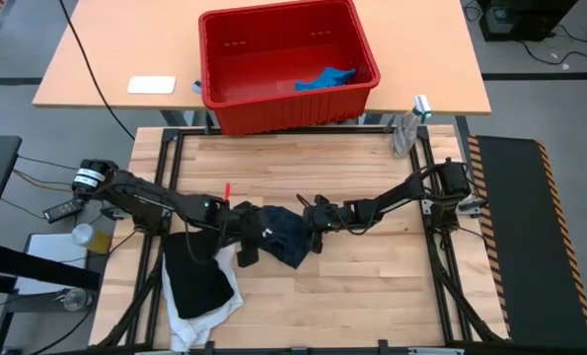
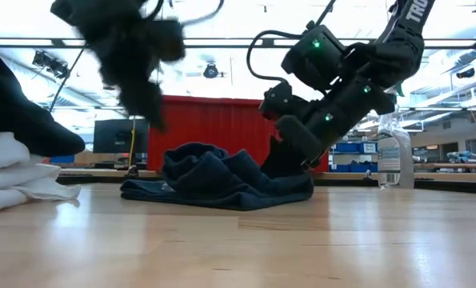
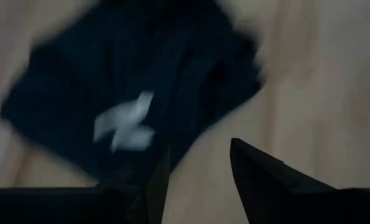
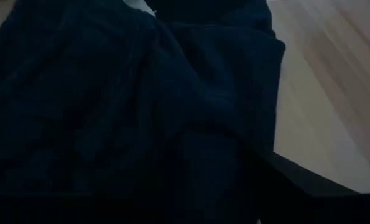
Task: Fold Laundry from Bin
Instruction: Fold the dark blue shorts
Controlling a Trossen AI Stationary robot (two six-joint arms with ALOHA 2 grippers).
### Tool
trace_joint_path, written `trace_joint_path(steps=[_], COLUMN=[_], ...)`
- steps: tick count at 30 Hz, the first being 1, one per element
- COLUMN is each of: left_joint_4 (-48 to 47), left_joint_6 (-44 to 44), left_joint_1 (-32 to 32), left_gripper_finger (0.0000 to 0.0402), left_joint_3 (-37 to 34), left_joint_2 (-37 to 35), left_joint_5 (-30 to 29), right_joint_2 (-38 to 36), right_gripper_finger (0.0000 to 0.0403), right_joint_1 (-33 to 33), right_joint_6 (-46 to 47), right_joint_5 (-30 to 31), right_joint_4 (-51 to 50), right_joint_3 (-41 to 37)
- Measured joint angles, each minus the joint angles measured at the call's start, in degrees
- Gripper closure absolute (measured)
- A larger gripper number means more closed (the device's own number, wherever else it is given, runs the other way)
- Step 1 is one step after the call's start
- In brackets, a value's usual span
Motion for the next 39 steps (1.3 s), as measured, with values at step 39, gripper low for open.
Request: trace_joint_path(steps=[39], left_joint_4=[3.82], left_joint_6=[-5.97], left_joint_1=[4.66], left_gripper_finger=[0.023], left_joint_3=[2.23], left_joint_2=[-1.46], left_joint_5=[7.09], right_joint_2=[-2.28], right_gripper_finger=[0.0195], right_joint_1=[-1.53], right_joint_6=[5.27], right_joint_5=[-0.55], right_joint_4=[-2.01], right_joint_3=[-0.11])
